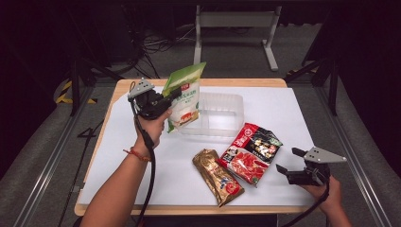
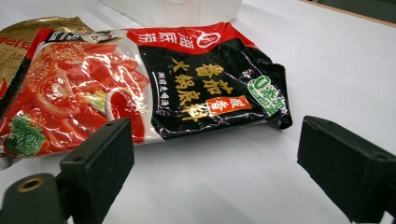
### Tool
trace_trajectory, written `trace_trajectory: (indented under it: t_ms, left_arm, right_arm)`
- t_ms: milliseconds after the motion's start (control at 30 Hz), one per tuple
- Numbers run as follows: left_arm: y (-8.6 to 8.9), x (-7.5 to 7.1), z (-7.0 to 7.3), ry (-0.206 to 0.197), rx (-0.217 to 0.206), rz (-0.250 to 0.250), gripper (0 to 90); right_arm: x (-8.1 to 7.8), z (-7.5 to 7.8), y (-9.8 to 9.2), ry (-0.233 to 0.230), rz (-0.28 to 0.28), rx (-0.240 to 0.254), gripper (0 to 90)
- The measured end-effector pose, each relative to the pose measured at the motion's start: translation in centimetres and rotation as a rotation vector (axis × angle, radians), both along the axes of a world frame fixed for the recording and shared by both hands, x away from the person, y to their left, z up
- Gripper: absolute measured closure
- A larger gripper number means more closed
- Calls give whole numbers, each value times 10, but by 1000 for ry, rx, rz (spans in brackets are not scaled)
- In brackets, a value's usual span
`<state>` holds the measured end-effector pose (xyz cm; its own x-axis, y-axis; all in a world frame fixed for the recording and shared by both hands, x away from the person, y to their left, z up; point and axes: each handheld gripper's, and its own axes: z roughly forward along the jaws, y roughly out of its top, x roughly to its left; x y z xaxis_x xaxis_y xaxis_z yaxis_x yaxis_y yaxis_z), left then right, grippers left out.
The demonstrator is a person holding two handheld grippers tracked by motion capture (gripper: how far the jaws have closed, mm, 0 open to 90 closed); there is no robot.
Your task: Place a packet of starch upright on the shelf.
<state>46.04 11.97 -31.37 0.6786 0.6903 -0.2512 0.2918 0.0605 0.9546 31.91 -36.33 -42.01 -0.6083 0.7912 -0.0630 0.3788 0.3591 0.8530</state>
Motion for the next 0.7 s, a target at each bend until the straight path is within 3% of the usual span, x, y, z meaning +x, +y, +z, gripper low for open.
trace_trajectory:
  t_ms: [100,167,300,400,500,700]
  left_arm:
    - [-5,7,1,-6,20,30,899]
    - [-9,15,0,18,-9,39,899]
    - [-18,28,-2,17,3,79,899]
    - [-25,36,-5,40,-11,102,899]
    - [-31,41,-6,29,12,132,899]
    - [-37,50,-9,51,5,183,900]
  right_arm:
    - [0,0,0,-2,-1,-1,116]
    - [0,0,-1,2,-2,1,116]
    - [0,-1,-2,1,-4,1,116]
    - [0,-1,-1,5,-4,-2,116]
    - [0,-1,-1,4,-5,-4,116]
    - [0,-1,-1,2,-4,-6,116]
